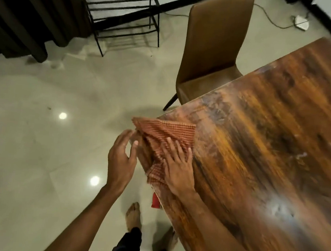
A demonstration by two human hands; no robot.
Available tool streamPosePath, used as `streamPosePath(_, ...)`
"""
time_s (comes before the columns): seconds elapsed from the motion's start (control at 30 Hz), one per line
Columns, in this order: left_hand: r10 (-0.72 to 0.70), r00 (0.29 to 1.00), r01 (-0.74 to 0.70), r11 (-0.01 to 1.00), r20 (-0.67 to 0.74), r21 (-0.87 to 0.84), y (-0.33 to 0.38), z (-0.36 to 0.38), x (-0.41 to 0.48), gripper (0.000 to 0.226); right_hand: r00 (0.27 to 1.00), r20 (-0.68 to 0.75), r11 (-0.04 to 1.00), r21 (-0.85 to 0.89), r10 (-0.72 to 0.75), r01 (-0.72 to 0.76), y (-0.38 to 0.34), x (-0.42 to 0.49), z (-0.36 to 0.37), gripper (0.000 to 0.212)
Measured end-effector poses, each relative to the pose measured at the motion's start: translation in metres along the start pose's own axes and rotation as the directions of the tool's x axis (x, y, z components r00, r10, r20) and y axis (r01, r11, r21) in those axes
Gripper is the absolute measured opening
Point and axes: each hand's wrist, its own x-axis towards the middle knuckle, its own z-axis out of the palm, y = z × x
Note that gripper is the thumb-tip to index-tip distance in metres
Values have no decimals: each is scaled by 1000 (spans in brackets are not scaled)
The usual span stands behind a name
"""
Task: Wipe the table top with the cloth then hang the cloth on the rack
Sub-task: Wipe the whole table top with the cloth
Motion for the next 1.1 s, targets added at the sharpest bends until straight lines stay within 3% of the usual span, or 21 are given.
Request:
streamPosePath(0.1,18,999,-18,1000,42,-1,11,6,13,36,982,-30,982,42,185,-183,-4,31,-9,60)
streamPosePath(0.27,131,978,-145,986,160,84,38,26,30,36,993,-57,994,51,104,-102,13,33,-10,57)
streamPosePath(0.33,150,965,-170,982,215,80,47,36,35,35,965,-79,968,60,250,-245,54,19,-12,56)
streamPosePath(0.4,163,947,-195,977,275,90,59,50,36,35,884,-80,883,145,461,-447,91,5,-16,57)
streamPosePath(0.47,193,932,-229,970,308,86,70,64,37,36,833,-63,826,193,549,-530,100,-1,-19,61)
streamPosePath(0.53,190,922,-233,968,338,93,81,80,37,37,868,-52,861,170,494,-479,81,-3,-16,65)
streamPosePath(0.6,170,918,-228,966,359,124,90,94,38,37,945,-58,941,129,322,-313,65,-8,-7,65)
streamPosePath(0.67,164,914,-231,962,370,143,99,106,39,38,971,-67,969,112,229,-221,77,-14,-5,64)
streamPosePath(0.73,178,902,-254,955,393,152,109,119,46,38,940,-86,940,128,330,-318,117,-7,-12,65)
streamPosePath(0.87,238,875,-306,947,422,100,124,139,74,35,790,-34,777,212,613,-593,158,35,-36,69)
streamPosePath(1.0,262,862,-339,934,434,110,136,163,113,38,924,-66,916,176,376,-361,125,76,-36,70)
streamPosePath(1.03,268,852,-346,933,450,100,137,170,128,38,927,-76,918,189,368,-349,135,86,-39,69)
streamPosePath(1.1,291,821,-368,927,492,67,139,183,156,38,860,-97,852,229,502,-471,173,109,-50,68)
